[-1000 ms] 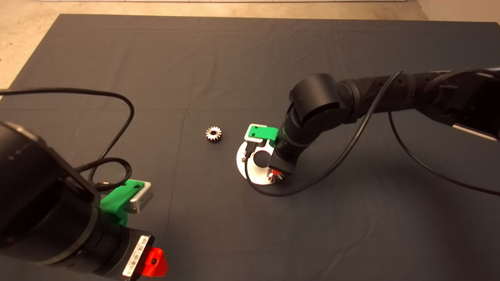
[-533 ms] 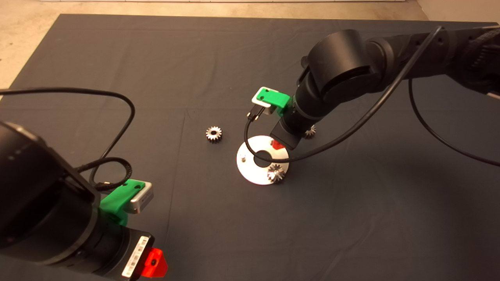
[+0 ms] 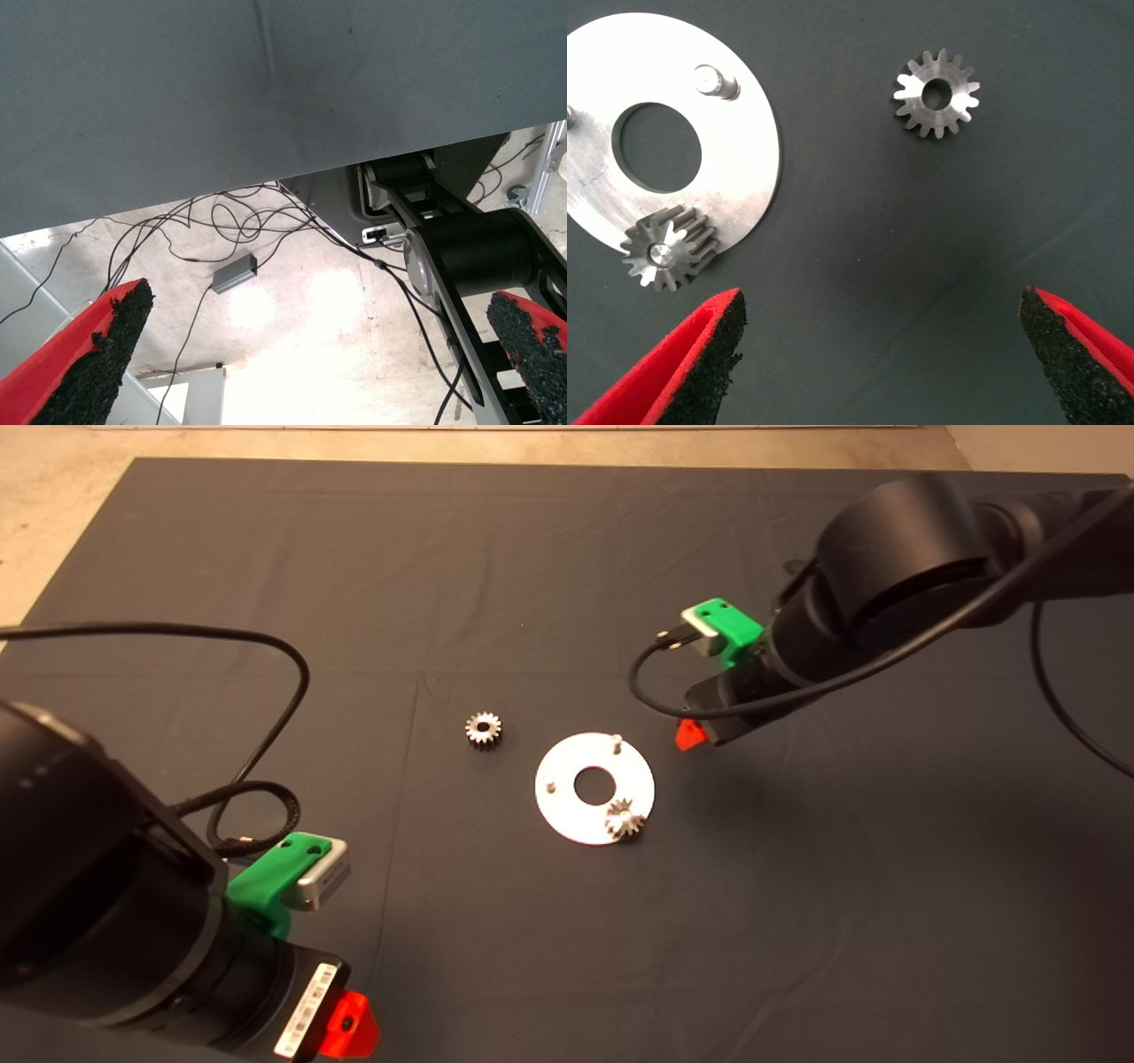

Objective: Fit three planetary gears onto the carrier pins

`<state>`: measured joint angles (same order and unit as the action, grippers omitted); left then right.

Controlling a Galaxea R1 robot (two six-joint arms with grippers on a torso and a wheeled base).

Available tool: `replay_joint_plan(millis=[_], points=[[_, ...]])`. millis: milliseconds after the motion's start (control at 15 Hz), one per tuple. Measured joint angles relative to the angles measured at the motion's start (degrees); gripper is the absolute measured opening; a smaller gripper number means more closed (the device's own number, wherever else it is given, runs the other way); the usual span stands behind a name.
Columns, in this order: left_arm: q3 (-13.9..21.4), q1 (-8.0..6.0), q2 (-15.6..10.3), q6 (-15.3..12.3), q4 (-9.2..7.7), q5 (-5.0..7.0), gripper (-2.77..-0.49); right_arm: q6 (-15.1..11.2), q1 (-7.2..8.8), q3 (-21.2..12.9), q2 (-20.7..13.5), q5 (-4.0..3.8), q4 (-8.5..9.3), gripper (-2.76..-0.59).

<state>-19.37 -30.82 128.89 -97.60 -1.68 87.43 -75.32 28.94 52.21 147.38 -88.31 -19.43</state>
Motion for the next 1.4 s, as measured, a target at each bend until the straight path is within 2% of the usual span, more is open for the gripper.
replay_joint_plan(millis=[200, 333, 400, 467, 600, 867, 1267, 1400], points=[[0.0, 0.00, 0.0, 0.0, 0.00, 0.02, -0.51, -1.8, -1.21, -1.2, -0.3, 0.66, 0.11, -1.02], [0.0, 0.00, 0.0, 0.0, 0.00, 0.00, -0.51, -2.4, -5.07, -0.3, -0.9, 0.63, 0.70, -0.94], [0.0, 0.00, 0.0, 0.0, 0.00, 0.02, -0.51, -2.6, -6.29, 0.7, -1.0, 0.57, 1.08, -0.90], [0.0, 0.00, 0.0, 0.0, 0.00, 0.02, -0.51, -2.6, -6.56, 1.6, -1.0, 0.44, 1.24, -0.81], [0.0, 0.00, 0.0, 0.0, -0.02, 0.02, -0.51, -2.6, -6.16, 3.1, -1.0, 0.49, 1.27, -0.76], [0.0, 0.00, 0.0, 0.2, 0.00, 0.00, -0.51, -2.6, -6.25, 3.4, -0.9, 0.55, 1.41, -0.61], [0.0, 0.00, 0.0, 0.2, 0.00, 0.00, -0.51, -2.5, -6.23, 3.4, -1.4, 0.57, 1.41, -0.61], [0.0, 0.00, 0.0, 0.2, 0.00, 0.02, -0.51, -2.2, -6.25, 4.4, -1.3, 0.63, 1.41, -0.61]])
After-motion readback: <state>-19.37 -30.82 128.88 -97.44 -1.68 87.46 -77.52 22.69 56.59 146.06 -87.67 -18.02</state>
